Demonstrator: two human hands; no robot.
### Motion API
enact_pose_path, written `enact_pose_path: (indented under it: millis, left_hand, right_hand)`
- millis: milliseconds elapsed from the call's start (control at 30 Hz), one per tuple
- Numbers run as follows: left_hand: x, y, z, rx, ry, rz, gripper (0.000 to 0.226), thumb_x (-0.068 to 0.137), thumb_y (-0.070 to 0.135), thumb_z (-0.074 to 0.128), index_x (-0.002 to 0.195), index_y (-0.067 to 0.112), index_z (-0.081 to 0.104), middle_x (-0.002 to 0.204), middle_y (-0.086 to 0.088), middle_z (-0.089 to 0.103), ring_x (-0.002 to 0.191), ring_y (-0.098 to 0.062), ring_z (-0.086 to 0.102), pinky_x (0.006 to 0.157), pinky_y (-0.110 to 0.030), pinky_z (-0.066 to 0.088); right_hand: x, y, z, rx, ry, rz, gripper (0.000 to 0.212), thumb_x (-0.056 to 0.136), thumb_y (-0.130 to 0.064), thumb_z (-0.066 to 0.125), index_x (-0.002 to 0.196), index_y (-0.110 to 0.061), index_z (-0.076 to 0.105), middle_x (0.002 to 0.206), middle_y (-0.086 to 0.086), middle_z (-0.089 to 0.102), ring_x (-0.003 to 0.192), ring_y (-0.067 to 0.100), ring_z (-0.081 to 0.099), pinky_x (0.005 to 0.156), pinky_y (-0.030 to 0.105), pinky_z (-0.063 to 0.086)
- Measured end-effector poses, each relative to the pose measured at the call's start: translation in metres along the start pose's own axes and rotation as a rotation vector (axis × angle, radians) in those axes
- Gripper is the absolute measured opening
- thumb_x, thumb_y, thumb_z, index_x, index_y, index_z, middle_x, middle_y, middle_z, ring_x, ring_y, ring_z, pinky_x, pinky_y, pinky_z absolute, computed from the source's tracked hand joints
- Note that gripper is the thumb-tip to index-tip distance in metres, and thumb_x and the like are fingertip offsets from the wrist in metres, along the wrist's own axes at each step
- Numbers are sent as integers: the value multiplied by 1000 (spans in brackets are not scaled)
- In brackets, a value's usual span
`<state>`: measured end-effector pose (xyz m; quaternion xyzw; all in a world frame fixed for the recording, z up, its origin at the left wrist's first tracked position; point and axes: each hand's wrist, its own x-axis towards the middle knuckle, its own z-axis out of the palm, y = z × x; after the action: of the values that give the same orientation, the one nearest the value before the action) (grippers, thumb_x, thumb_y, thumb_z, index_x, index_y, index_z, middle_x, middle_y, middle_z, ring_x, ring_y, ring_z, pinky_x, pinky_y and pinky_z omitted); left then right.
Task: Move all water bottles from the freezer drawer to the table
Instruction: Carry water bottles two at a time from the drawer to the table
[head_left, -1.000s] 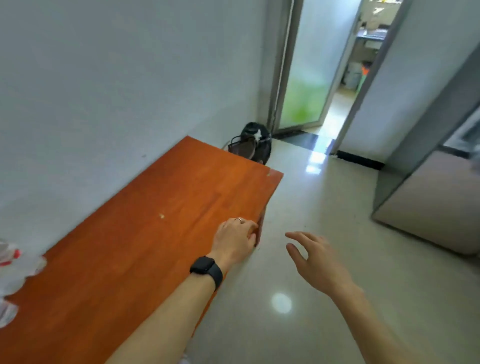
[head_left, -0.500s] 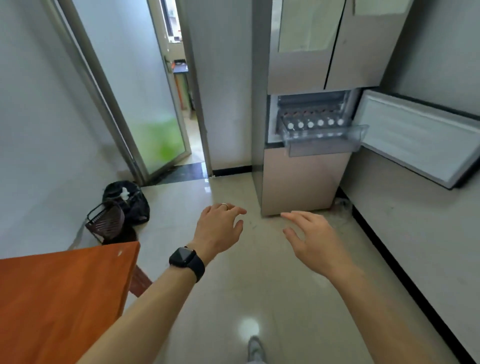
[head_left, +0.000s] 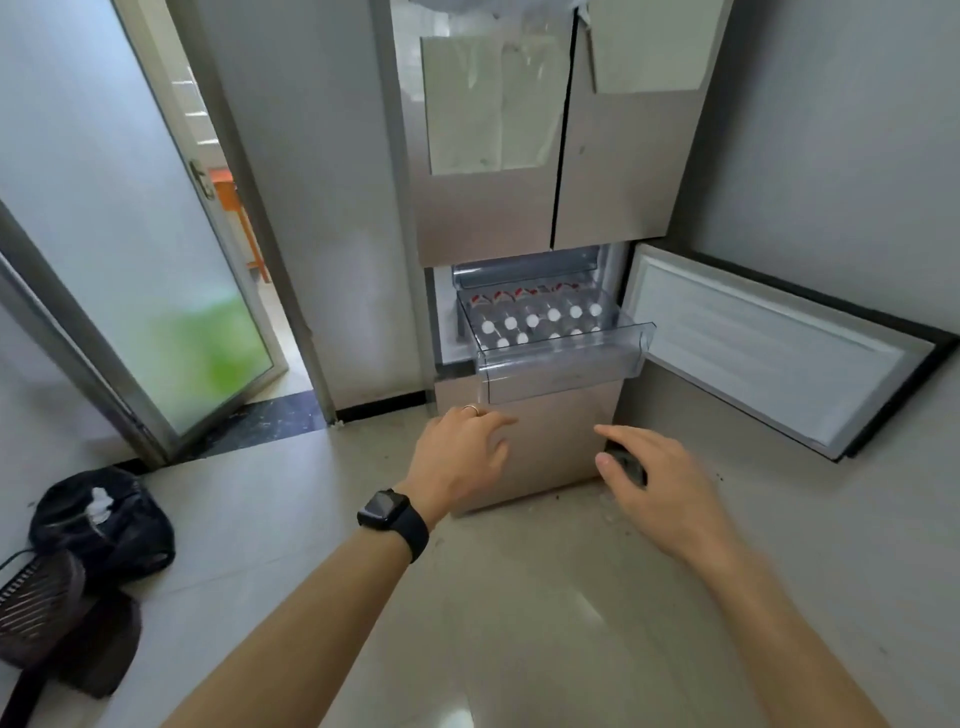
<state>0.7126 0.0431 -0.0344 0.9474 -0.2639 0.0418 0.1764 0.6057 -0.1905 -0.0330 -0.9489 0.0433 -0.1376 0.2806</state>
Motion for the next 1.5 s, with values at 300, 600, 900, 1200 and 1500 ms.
enact_pose_path:
  millis: [300, 600, 900, 1200, 1500]
  left_hand:
    - [175, 27, 70, -75, -100, 15, 40, 100, 37, 50, 140, 36, 54, 135, 2, 60, 124, -19, 55, 97, -39, 50]
    - [324, 55, 130, -297, -155, -178, 41, 99, 41, 54, 140, 36, 54, 136, 6, 61, 125, -15, 56, 100, -39, 51]
    - [427, 33, 187, -422, -220, -328, 43, 98, 36, 59, 139, 25, 56, 134, 3, 63, 120, -17, 59, 93, -24, 41]
    - [524, -4, 228, -516, -322, -474, 43, 94, 30, 64, 135, 21, 60, 131, 0, 66, 121, -20, 61, 95, -24, 44]
    - [596, -18, 268, -627, -401, -615, 19, 98, 30, 57, 99, 13, 64, 98, -4, 65, 97, -26, 61, 80, -34, 46]
  right_hand:
    - [126, 125, 0, 36, -59, 113, 42, 98, -50, 47, 139, -40, 53, 140, -21, 51, 129, 3, 43, 98, 20, 31]
    - [256, 234, -8, 170, -155, 146, 45, 94, -54, 48, 136, -37, 55, 127, -21, 56, 106, -1, 51, 88, 19, 37]
    - [368, 285, 29, 228, -260, 161, 45, 97, -46, 55, 138, -28, 54, 135, -11, 57, 123, 8, 52, 101, 27, 41]
    - [487, 303, 80, 290, -266, 279, 40, 94, -40, 61, 132, -28, 54, 122, -7, 63, 111, 12, 59, 99, 35, 47]
    - [576, 326, 140, 367, -393, 587, 31, 95, -44, 57, 115, -21, 64, 118, 7, 69, 113, 28, 61, 102, 44, 45]
